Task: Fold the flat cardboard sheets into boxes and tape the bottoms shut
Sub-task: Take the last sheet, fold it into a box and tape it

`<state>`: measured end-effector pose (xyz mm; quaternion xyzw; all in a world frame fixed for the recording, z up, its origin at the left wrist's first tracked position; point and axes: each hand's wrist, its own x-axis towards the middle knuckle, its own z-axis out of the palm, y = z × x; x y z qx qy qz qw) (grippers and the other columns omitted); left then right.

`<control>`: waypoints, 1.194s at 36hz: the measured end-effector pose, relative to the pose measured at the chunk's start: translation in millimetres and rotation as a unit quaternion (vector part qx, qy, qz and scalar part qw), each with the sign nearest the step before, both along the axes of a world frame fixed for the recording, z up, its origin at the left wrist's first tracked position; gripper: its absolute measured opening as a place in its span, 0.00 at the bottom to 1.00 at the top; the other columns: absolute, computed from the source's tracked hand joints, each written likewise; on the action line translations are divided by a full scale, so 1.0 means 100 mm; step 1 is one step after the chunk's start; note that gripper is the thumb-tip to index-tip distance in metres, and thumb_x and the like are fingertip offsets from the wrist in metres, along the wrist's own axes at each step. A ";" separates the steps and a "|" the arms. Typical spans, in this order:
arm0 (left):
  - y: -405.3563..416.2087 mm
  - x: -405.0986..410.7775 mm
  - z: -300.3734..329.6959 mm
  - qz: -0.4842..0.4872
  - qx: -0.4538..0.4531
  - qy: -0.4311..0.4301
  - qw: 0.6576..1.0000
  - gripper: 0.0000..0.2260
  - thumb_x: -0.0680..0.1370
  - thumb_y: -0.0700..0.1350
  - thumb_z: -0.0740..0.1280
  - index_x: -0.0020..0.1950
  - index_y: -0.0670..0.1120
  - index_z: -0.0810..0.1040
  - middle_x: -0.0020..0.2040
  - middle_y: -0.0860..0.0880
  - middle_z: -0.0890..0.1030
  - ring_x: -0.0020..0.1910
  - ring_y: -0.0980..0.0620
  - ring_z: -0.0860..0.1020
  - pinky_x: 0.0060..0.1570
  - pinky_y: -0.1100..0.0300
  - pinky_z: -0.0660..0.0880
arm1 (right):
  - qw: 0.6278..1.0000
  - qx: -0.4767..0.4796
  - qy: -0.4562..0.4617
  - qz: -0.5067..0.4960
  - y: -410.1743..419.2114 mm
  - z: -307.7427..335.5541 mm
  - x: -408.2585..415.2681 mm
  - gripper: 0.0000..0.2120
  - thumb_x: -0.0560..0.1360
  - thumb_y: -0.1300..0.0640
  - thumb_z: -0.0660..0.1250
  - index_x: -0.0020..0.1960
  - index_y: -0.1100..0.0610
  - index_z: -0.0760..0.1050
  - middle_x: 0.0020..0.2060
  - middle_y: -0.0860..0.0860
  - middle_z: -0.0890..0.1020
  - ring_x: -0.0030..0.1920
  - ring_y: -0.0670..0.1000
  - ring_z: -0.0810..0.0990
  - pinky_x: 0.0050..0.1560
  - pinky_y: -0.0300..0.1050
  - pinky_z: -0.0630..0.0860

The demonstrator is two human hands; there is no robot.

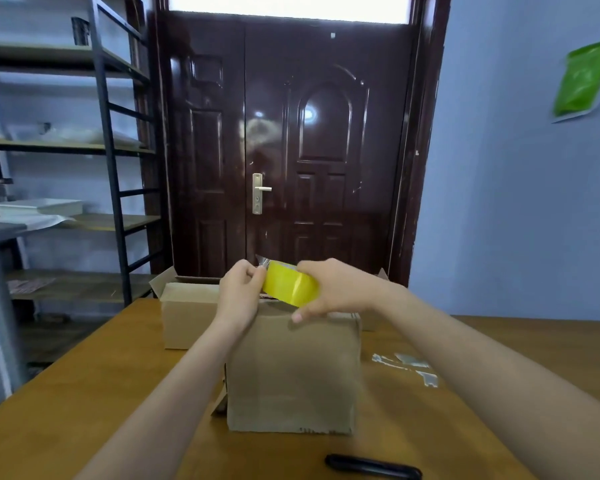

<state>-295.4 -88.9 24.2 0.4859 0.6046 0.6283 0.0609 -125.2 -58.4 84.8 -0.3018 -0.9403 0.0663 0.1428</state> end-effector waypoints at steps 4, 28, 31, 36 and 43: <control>-0.01 -0.02 -0.01 -0.007 0.014 0.024 1.000 0.15 0.80 0.42 0.62 0.34 0.44 0.65 0.31 0.50 0.67 0.32 0.53 0.64 0.34 0.57 0.63 | 0.998 -0.035 0.048 0.019 0.06 0.04 0.11 0.16 0.67 0.48 0.76 0.44 0.47 0.69 0.38 0.45 0.73 0.39 0.46 0.72 0.39 0.42 0.68; -0.24 0.07 0.53 -0.050 0.095 -0.018 0.994 0.11 0.81 0.45 0.59 0.44 0.39 0.74 0.42 0.46 0.84 0.45 0.50 0.83 0.48 0.58 0.80 | 0.954 0.230 -0.016 -0.192 0.27 0.62 0.46 0.30 0.65 0.25 0.61 0.42 0.53 0.72 0.35 0.48 0.75 0.41 0.51 0.77 0.37 0.43 0.69; -0.28 0.10 0.79 -0.107 0.100 -0.094 0.985 0.10 0.82 0.42 0.58 0.43 0.42 0.73 0.42 0.45 0.84 0.44 0.51 0.84 0.46 0.59 0.81 | 0.979 0.055 0.162 -0.111 0.23 0.75 0.58 0.32 0.64 0.31 0.66 0.39 0.64 0.77 0.32 0.53 0.77 0.35 0.50 0.77 0.35 0.42 0.73; -0.24 0.17 1.21 -0.194 0.076 -0.200 0.958 0.09 0.82 0.40 0.57 0.42 0.43 0.71 0.39 0.42 0.84 0.38 0.48 0.84 0.39 0.57 0.82 | 0.899 -0.266 0.348 -0.020 0.15 0.88 0.70 0.21 0.74 0.42 0.65 0.35 0.59 0.78 0.27 0.48 0.80 0.30 0.44 0.79 0.43 0.43 0.81; -0.16 0.20 1.57 -0.266 0.060 -0.358 0.893 0.12 0.79 0.34 0.55 0.36 0.40 0.67 0.30 0.40 0.82 0.29 0.47 0.83 0.27 0.61 0.78 | 0.762 -0.537 0.351 0.088 0.28 0.68 0.81 0.21 0.71 0.44 0.64 0.45 0.62 0.81 0.24 0.47 0.70 0.22 0.43 0.69 0.40 0.40 0.79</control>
